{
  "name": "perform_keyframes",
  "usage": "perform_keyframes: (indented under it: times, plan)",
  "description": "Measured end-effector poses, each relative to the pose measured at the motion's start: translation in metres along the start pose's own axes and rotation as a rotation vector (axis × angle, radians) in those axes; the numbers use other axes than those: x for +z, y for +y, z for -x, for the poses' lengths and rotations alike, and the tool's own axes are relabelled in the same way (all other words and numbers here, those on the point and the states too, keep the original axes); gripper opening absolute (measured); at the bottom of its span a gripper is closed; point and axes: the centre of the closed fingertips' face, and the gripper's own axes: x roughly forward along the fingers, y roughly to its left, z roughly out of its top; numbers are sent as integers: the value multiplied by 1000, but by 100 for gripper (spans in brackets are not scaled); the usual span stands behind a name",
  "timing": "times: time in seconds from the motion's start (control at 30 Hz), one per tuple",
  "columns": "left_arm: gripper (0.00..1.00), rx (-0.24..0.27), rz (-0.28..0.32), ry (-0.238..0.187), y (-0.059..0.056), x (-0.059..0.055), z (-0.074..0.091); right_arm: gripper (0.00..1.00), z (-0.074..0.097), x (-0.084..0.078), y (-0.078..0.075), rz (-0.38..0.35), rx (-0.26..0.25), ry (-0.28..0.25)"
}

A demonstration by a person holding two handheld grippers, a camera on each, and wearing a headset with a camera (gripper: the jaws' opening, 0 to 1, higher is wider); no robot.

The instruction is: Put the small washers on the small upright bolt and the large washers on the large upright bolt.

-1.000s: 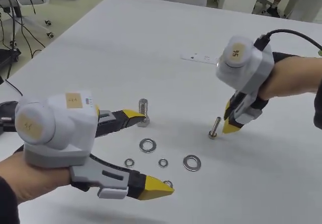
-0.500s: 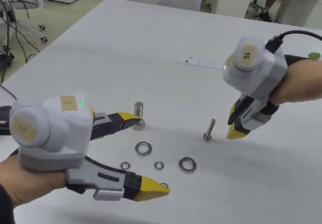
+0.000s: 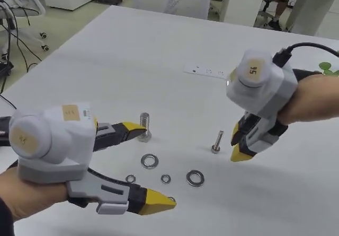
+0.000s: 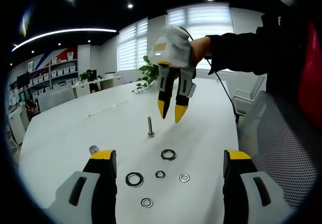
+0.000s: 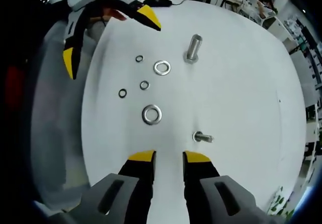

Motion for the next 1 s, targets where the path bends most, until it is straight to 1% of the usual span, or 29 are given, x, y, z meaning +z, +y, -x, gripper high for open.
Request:
perform_keyframes:
  times: [0.1, 0.2, 0.23, 0.33, 0.57, 0.6, 0.7, 0.83, 1.0]
  plan:
    - [87, 1, 0, 0, -1, 0, 1, 23, -1, 4, 3, 12, 6, -1]
    - [87, 2, 0, -3, -2, 1, 2, 23, -2, 12, 8, 26, 11, -5]
    - [87, 3, -1, -3, -2, 1, 2, 23, -2, 17, 11, 36, 12, -8]
    - [87, 3, -1, -4, -2, 1, 3, 22, -3, 27, 12, 54, 14, -17]
    - [87, 6, -3, -7, -3, 1, 6, 22, -10, 57, 21, 94, 25, -39]
    - [87, 6, -3, -7, -3, 1, 6, 22, -11, 59, 22, 97, 25, -41]
    - [87, 7, -4, -9, -3, 0, 7, 22, -17, 71, 28, 114, 37, -48]
    - [87, 9, -4, -8, -4, -1, 9, 22, -25, 83, 32, 130, 49, -51]
    - [87, 9, -3, -5, -6, -2, 11, 21, -35, 93, 37, 149, 63, -48]
